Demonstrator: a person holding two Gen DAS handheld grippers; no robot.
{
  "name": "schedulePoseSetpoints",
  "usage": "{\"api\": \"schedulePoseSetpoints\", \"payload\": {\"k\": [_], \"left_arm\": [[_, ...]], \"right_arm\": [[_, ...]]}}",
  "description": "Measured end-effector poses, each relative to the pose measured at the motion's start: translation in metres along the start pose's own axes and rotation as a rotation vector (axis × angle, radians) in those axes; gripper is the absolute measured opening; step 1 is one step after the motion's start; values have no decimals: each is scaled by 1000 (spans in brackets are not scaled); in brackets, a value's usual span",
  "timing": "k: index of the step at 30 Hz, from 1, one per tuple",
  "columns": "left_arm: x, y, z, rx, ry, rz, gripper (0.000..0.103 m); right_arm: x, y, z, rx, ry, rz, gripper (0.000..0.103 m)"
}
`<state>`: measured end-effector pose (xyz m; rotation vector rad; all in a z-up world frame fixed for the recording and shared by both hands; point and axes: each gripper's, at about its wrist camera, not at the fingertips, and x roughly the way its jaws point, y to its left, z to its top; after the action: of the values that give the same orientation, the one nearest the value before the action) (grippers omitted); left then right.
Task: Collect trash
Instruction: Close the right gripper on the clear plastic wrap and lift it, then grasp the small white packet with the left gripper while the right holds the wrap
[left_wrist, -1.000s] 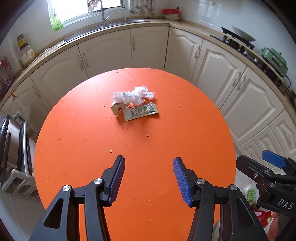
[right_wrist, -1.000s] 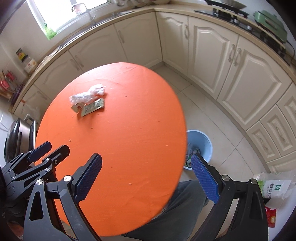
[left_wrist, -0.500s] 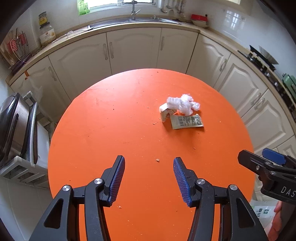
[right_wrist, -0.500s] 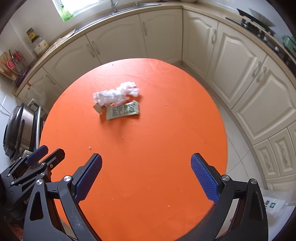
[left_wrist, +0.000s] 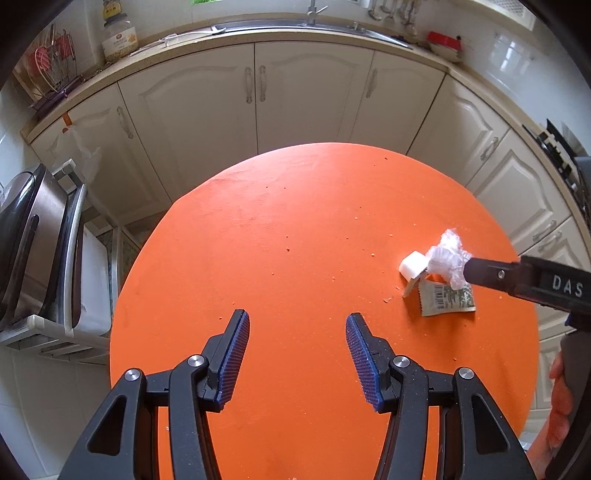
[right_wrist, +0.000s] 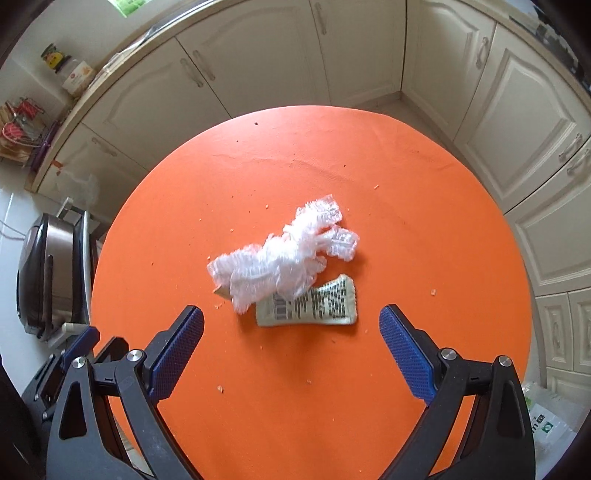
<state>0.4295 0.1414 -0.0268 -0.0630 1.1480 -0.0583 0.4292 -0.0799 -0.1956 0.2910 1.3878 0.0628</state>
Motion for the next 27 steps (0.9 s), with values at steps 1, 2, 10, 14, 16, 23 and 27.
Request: {"api": "schedulePoseSetpoints", "payload": {"k": [1,2,10,14,16,23,27], "left_arm": [[3,1,3,3,3,-3,50],[8,0,6,9,5,-7,50],[39,-9,33,27,27,-2,51],[49,-24,38,48,42,-10,51],[55,-31,42,63,51,-24,51],[61,-55,51,106,53,-40,51],[64,-71,53,129,49,-53,51]], "right_arm": [[7,0,7,10,18,-3,97],[15,0,13,11,39,-4,96],[51,2,36,2,112,13,69],[45,6,32,-67,88,38,47],[40,6,28,-79,86,37,39],[32,-25,21,-63,85,38,25],[14,-45,15,-43,53,44,25]]}}
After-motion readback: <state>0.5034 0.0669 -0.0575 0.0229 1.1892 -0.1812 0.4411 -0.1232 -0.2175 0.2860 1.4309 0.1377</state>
